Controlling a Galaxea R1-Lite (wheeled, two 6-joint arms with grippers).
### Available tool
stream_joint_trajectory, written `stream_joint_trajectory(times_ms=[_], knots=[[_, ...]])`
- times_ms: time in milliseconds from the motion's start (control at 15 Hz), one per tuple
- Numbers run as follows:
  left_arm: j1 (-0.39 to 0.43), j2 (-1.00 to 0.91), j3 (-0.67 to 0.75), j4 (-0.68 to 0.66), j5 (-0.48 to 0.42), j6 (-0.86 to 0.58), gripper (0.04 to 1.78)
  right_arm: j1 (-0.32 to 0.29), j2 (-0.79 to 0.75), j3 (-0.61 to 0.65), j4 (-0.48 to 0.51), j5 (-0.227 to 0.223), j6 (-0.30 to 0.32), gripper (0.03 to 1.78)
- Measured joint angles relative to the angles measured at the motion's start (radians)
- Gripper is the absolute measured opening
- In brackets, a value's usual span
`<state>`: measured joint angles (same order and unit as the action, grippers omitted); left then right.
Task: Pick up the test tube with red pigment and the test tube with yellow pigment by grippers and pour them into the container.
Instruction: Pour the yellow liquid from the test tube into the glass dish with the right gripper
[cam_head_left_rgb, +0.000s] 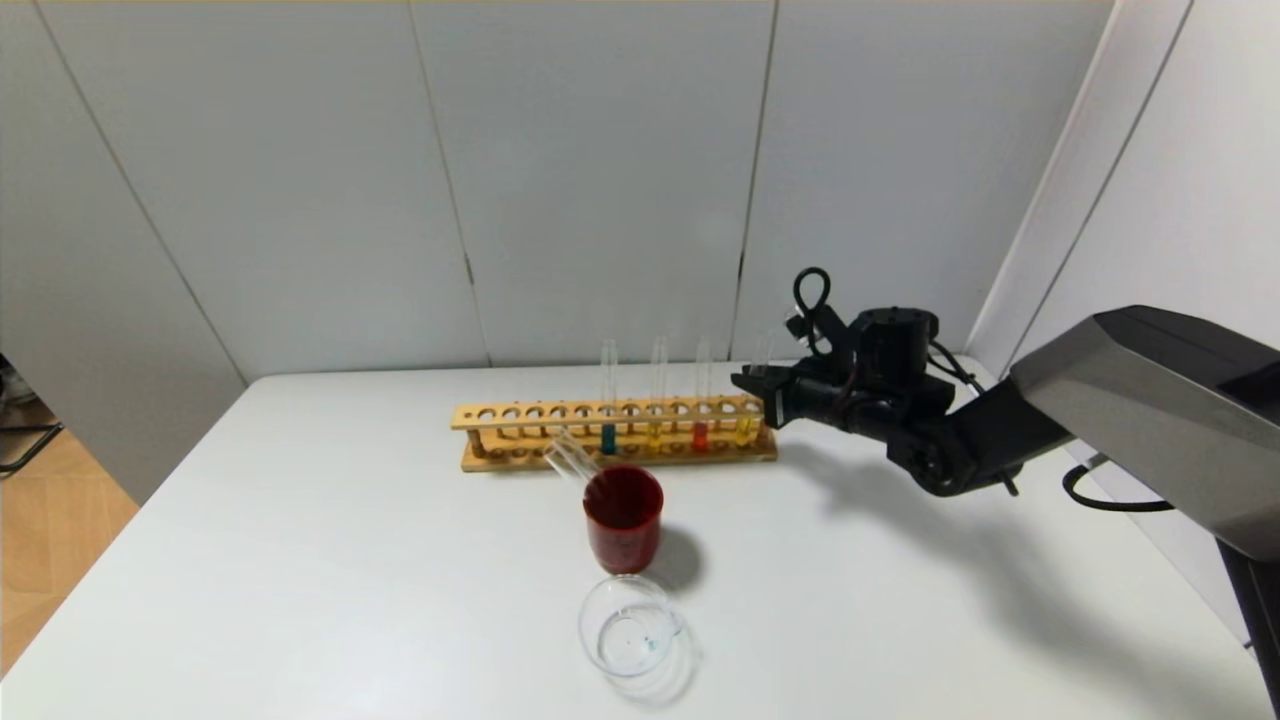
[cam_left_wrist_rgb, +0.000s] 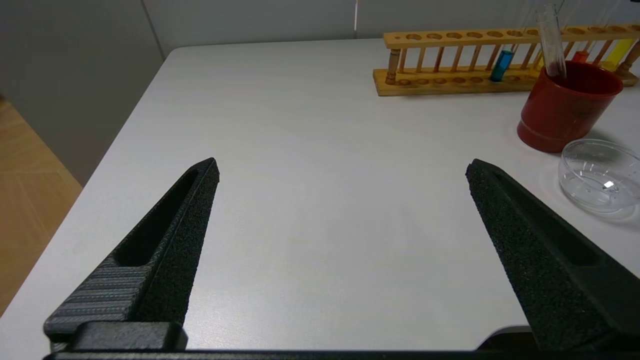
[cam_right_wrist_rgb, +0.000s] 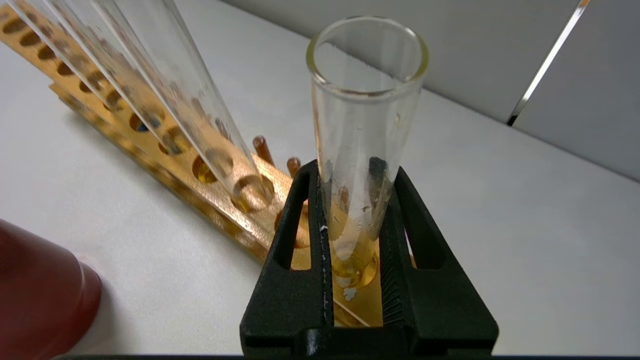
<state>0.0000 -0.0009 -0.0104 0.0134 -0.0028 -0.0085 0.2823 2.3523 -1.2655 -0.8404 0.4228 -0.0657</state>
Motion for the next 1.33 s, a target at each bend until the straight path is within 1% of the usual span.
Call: stream_joint_trajectory(times_ms=[200, 400, 600, 733, 867, 1000, 1133, 1333], knots=[[0.0, 0.0, 0.0, 0.0, 0.0, 0.0, 1.75, -0.014, -0.067, -0.038, 0.006, 0.003, 0.027, 0.35], [0.0, 0.0, 0.0, 0.0, 0.0, 0.0, 1.75, -0.028, -0.162, -0.074, 0.011, 0.0, 0.033, 0.35], [0.0, 0.0, 0.0, 0.0, -0.001, 0.0, 1.75, -0.027, -0.269, -0.077, 0.016, 0.0, 0.033, 0.35], [0.0, 0.0, 0.0, 0.0, 0.0, 0.0, 1.75, -0.025, -0.35, -0.029, 0.031, -0.002, 0.026, 0.35], [0.0, 0.0, 0.0, 0.0, 0.0, 0.0, 1.75, -0.016, -0.442, 0.08, 0.049, 0.002, 0.006, 0.35], [0.0, 0.0, 0.0, 0.0, -0.001, 0.0, 1.75, -0.013, -0.529, 0.22, 0.054, 0.006, -0.058, 0.35], [0.0, 0.0, 0.0, 0.0, 0.0, 0.0, 1.75, -0.006, -0.605, 0.373, 0.054, 0.008, -0.155, 0.35], [0.0, 0.0, 0.0, 0.0, -0.001, 0.0, 1.75, 0.019, -0.7, 0.587, 0.053, 0.009, -0.32, 0.35]])
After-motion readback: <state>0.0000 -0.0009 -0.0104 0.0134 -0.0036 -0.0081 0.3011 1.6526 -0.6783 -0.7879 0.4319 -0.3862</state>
